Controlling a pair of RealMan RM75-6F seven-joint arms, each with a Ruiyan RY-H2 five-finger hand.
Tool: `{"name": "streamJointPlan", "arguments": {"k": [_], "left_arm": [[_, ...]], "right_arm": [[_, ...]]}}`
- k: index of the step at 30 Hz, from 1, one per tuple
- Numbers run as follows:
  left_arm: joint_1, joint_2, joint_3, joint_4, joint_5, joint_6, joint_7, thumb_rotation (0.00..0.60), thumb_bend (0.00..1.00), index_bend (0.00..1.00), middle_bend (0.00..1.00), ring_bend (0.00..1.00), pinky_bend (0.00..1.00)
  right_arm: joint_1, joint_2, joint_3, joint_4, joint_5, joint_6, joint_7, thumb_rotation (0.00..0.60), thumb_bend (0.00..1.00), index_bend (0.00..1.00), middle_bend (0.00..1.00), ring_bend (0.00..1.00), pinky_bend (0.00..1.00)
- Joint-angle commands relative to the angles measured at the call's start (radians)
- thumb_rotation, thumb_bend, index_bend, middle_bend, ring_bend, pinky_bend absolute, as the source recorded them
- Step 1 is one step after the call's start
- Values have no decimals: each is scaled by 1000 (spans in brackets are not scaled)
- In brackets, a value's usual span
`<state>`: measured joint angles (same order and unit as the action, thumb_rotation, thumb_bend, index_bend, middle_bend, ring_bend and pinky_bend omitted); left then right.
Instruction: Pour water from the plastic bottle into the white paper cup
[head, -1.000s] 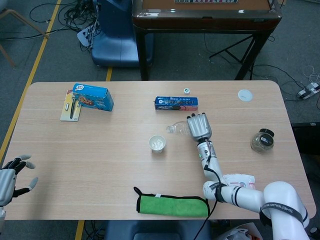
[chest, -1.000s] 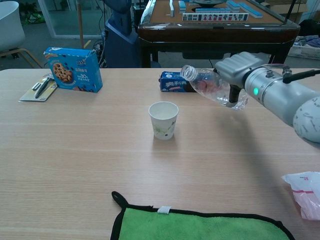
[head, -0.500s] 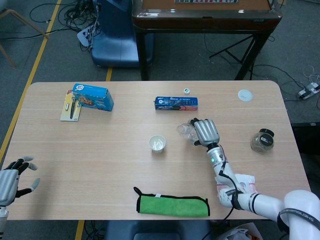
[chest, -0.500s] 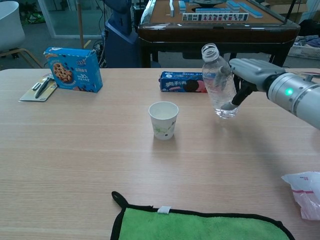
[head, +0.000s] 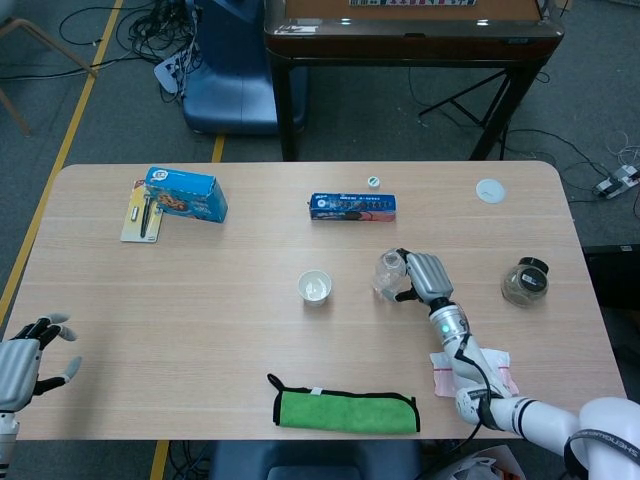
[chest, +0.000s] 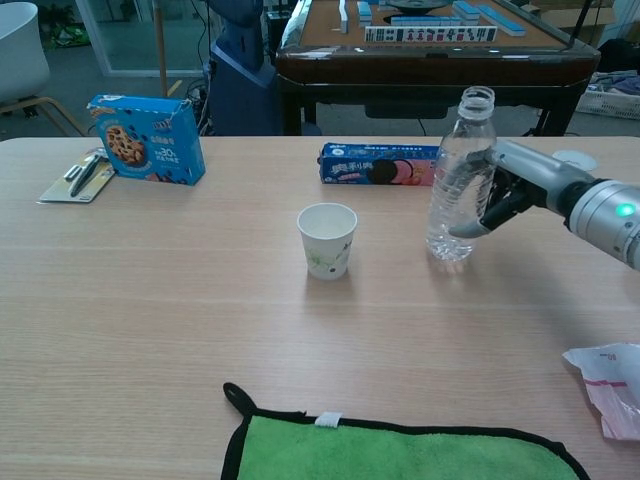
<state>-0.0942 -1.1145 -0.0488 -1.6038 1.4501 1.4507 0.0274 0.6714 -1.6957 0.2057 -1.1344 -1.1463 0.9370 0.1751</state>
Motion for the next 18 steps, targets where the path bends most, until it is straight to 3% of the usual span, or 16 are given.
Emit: {"name": "streamJointPlan", "arguments": {"k": [1, 10, 18], "left_arm": [[0, 0, -1, 0, -2, 0, 0, 600, 246, 463, 281, 343, 592], [-1, 0, -1, 1, -3, -2, -4, 600, 246, 463, 281, 343, 592], [-1, -1, 1, 2, -2, -3, -1, 600, 246, 463, 281, 343, 592]], "right_arm": [[-14, -21, 8, 41, -17, -30, 84, 600, 132, 598, 622, 502, 482], [-21, -20, 24, 64, -34, -97, 228, 600, 70, 592, 521, 427, 482], [-19, 18, 22, 36, -44, -148, 249, 600, 0, 377, 311, 262, 436]]}}
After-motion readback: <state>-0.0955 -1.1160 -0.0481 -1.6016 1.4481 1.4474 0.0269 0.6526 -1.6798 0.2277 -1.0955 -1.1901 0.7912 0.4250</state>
